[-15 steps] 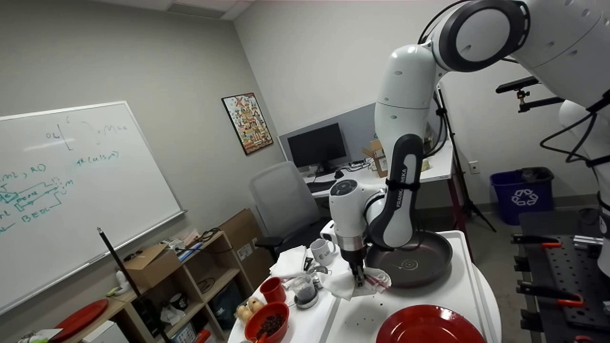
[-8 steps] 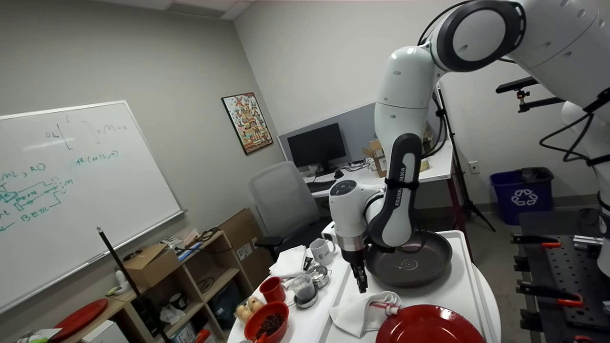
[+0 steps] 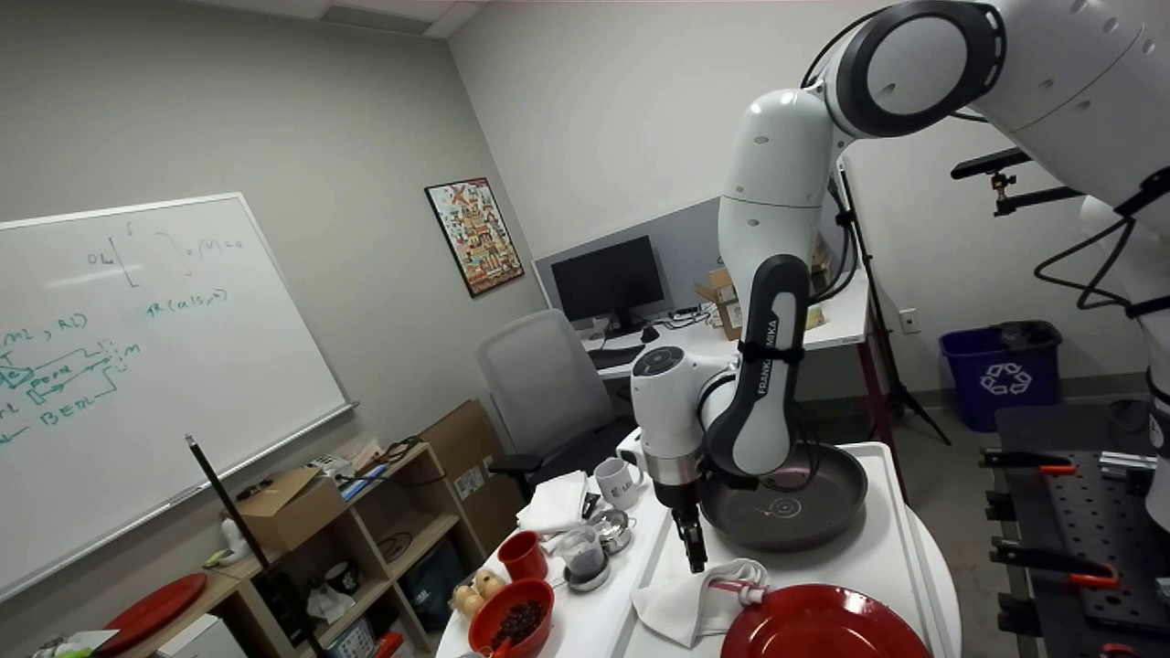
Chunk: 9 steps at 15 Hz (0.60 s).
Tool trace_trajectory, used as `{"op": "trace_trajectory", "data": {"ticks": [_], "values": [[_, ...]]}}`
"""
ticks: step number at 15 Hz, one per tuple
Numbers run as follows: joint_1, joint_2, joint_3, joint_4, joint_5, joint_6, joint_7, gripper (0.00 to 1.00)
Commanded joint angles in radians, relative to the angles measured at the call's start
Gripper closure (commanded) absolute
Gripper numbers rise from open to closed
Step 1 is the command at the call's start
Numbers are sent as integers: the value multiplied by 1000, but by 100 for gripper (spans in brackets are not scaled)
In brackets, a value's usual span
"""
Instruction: Wipe the red plate with the white cloth
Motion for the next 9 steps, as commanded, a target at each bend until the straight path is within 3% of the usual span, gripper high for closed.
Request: {"op": "trace_trajectory", "data": {"ticks": [1, 9], "values": [[-24, -2, 27, 1, -15, -3, 9, 0], [-41, -4, 51, -2, -10, -1, 5, 0]]}}
